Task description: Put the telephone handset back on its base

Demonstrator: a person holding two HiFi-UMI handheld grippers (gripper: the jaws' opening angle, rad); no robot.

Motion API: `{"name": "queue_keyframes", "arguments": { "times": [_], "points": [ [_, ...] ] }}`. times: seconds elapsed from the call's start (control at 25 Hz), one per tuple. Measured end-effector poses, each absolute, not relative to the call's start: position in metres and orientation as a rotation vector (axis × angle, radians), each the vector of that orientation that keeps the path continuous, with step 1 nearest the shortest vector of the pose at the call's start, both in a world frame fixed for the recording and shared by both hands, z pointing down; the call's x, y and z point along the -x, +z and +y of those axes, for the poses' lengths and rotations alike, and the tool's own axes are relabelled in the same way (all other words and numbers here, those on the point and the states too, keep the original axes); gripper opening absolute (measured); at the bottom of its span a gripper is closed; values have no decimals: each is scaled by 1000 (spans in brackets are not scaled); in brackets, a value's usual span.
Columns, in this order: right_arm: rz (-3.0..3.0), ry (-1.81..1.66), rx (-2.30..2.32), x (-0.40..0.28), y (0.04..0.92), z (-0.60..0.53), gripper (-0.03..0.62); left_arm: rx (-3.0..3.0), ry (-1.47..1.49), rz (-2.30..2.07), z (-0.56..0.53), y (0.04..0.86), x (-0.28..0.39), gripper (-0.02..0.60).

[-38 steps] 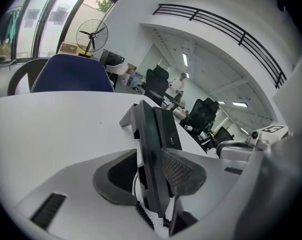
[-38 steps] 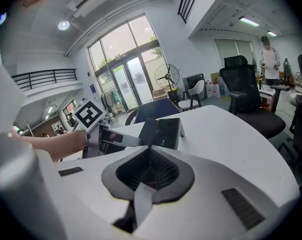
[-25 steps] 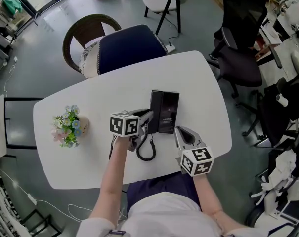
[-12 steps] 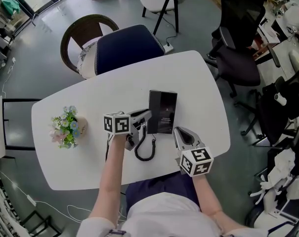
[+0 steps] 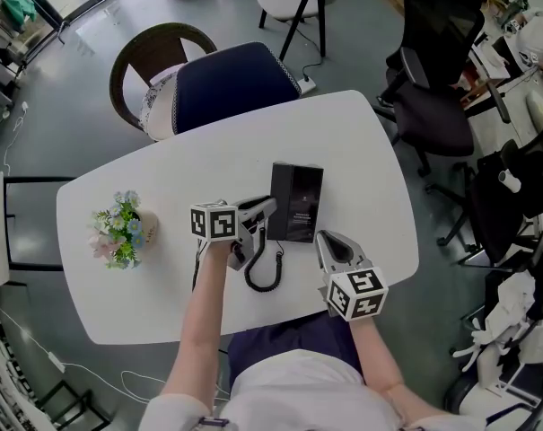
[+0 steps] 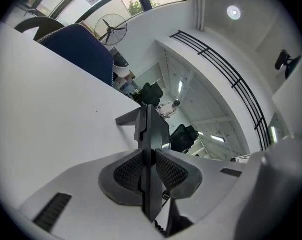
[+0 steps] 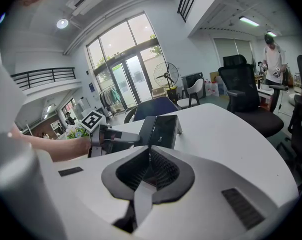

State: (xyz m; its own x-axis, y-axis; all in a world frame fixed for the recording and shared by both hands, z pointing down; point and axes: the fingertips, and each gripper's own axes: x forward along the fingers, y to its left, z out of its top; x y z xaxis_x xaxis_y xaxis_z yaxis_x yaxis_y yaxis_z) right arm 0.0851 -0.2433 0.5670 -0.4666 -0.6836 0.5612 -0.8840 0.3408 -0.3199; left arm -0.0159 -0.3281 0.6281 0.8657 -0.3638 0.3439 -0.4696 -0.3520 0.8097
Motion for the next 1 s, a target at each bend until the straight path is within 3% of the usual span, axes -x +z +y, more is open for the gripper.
{"name": "queue_keyframes", "arguments": {
  "times": [0.56, 0.72, 1.0],
  "points": [
    [-2293, 836, -1400, -83, 562, -242, 35, -2039, 240, -725, -330, 630, 20, 120],
    [-2294, 820, -1415, -85, 558, -240, 35, -2064, 277, -746, -325, 622, 18, 187],
    [-2300, 782, -1454, -89, 549, -238, 35, -2143, 373, -782, -301, 604, 22, 204]
  ]
}}
